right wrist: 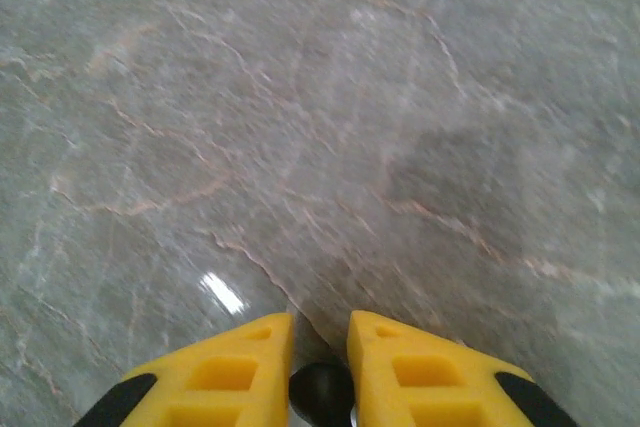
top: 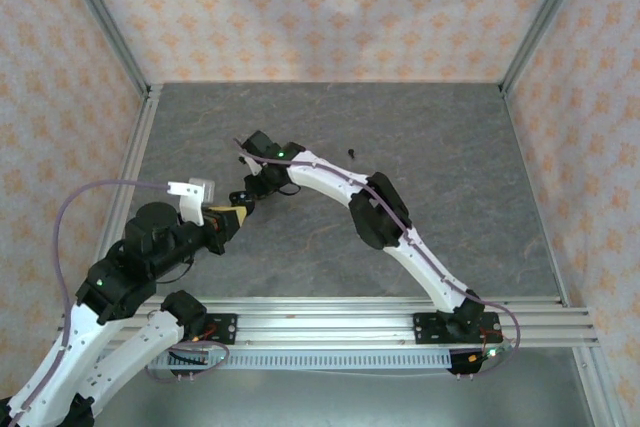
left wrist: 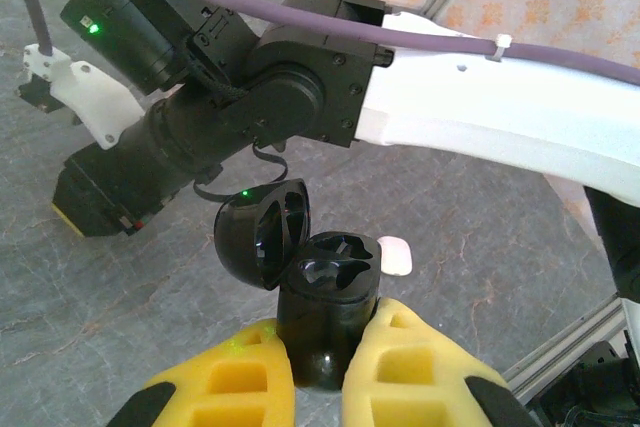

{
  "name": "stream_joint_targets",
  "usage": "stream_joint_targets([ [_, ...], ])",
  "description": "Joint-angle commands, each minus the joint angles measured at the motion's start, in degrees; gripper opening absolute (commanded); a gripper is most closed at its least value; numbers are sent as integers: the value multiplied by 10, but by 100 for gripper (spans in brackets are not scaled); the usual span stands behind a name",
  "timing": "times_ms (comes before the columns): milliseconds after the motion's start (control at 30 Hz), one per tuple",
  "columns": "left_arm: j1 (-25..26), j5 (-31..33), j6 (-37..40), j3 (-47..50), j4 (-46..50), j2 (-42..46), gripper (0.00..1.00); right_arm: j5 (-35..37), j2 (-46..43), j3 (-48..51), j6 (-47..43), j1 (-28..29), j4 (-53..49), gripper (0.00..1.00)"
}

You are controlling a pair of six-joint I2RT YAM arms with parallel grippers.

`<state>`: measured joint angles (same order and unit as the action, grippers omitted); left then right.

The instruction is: Insert wireless bluetooth earbuds into charging case

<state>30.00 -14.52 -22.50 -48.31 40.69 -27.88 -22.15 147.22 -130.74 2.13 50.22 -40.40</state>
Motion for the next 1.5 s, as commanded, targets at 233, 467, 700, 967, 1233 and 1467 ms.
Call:
stream_joint_targets([
  [233,1,-17,-11,3,-62,-44,0,43,-113,198,78,-66,-48,19],
  [467,1,-22,-7,2,-81,-69,0,53,-186,328,127,-96,-20,20],
  [700,1,-25,-3,8,-101,-88,0,43,-231,395,169,-106,-8,21],
  [967,1,-29,10,3,-109,-109,0,46,-235,393,213,-106,-21,22],
  [1233,1,-28,17,3,-113,-119,0,56,-226,370,244,-107,-62,30],
  [1467,1,-28,22,3,-113,-122,0,31,-241,356,250,-109,-78,37],
])
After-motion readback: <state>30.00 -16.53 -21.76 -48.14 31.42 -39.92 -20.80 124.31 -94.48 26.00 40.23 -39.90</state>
